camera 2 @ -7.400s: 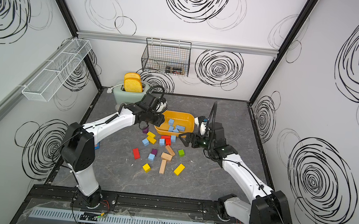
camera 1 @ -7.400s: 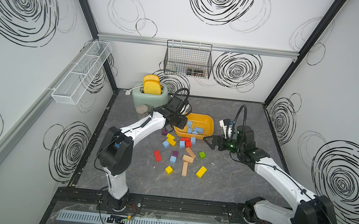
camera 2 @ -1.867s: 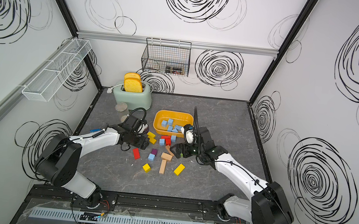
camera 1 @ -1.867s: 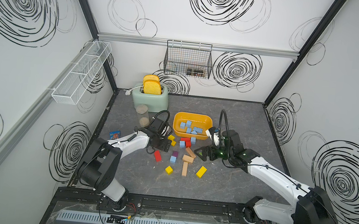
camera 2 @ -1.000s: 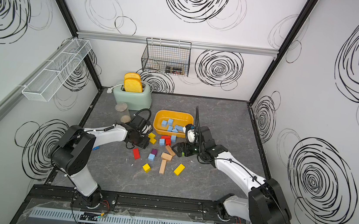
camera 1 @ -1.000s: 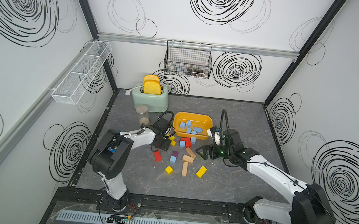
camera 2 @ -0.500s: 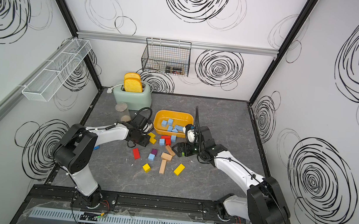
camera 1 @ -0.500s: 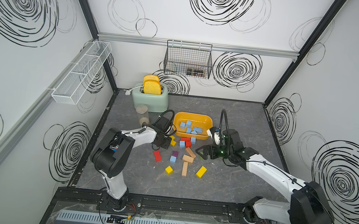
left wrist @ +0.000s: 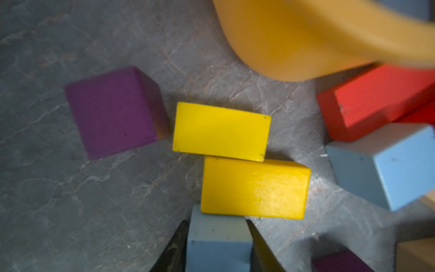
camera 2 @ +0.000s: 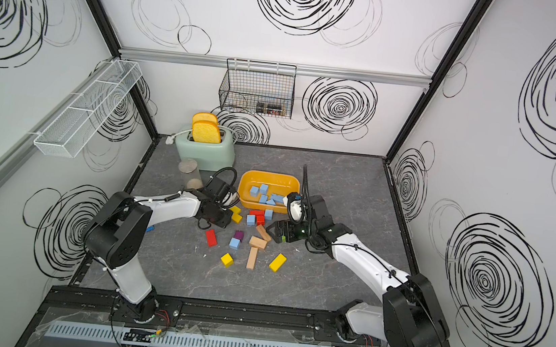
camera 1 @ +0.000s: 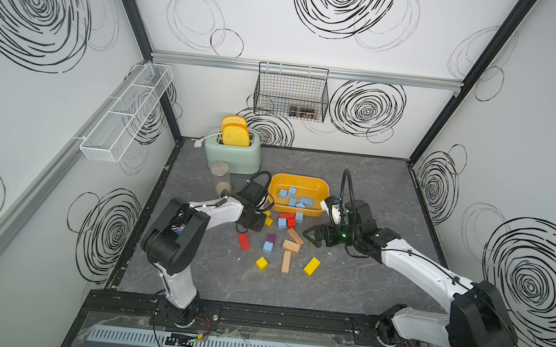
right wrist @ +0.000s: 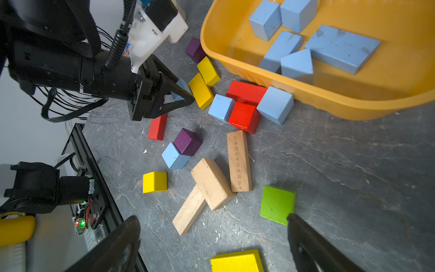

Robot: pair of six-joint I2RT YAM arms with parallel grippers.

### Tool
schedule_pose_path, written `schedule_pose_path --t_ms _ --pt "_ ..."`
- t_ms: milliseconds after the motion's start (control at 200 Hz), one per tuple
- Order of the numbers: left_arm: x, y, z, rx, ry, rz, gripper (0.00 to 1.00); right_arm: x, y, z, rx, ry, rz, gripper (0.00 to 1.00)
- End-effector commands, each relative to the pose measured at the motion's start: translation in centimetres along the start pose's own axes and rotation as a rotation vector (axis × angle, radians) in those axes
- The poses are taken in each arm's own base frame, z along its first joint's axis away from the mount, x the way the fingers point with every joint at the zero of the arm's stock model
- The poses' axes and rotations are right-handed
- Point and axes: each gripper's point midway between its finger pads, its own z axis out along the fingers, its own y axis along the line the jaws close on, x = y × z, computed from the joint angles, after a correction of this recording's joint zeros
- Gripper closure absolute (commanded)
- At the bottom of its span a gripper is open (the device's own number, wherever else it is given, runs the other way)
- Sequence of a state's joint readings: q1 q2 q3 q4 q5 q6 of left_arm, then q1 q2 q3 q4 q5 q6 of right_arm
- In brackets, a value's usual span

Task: Pick out the blue building blocks
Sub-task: Pick up the building block from the center of the board.

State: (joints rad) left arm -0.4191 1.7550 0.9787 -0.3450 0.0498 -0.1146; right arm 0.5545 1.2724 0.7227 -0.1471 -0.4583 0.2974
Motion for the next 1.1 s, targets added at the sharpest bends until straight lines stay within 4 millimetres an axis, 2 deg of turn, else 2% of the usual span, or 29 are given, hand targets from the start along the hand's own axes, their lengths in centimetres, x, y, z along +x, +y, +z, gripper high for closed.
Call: schedule_pose_path --t_ms 0,135,235,435,450,680,901,1096 --pt "-0.3 -0.1 -0.8 -0.008 -0.011 0.009 0.62 -1.7 0.9 -0.7 -0.018 -0.038 -0.030 0.02" --pt "-0.1 0.1 -1.5 -0.018 -0.022 0.013 0.66 -1.7 1.2 -1.0 -0.022 -0.046 -0.034 0.02" --pt "0.1 0.3 -2.0 -0.021 -0.031 0.009 0.74 -1.8 1.3 -1.3 -0.021 -0.052 -0.033 0.02" --pt "0.1 0.3 -3.2 -0.024 -0.057 0.007 0.95 -2.1 2.0 -2.1 -0.034 -0.078 -0.034 0.02" --pt "0.0 0.3 -3.3 -0.024 -0.059 0.008 1.00 -2.1 2.0 -2.2 -0.036 -0.081 -0.032 0.02" --pt "-1.6 0.0 -5.8 -0.018 -0.126 0.002 1.00 -2.7 3.2 -3.3 -0.050 -0.119 -0.050 0.02" --pt "-3.8 -0.6 -7.8 -0.001 -0.193 0.003 1.00 -4.0 4.3 -4.4 -0.058 -0.164 -0.065 0.02" --pt "-6.1 -1.2 -9.0 0.007 -0.240 0.007 1.00 -4.6 4.1 -4.7 -0.028 -0.181 -0.073 0.02"
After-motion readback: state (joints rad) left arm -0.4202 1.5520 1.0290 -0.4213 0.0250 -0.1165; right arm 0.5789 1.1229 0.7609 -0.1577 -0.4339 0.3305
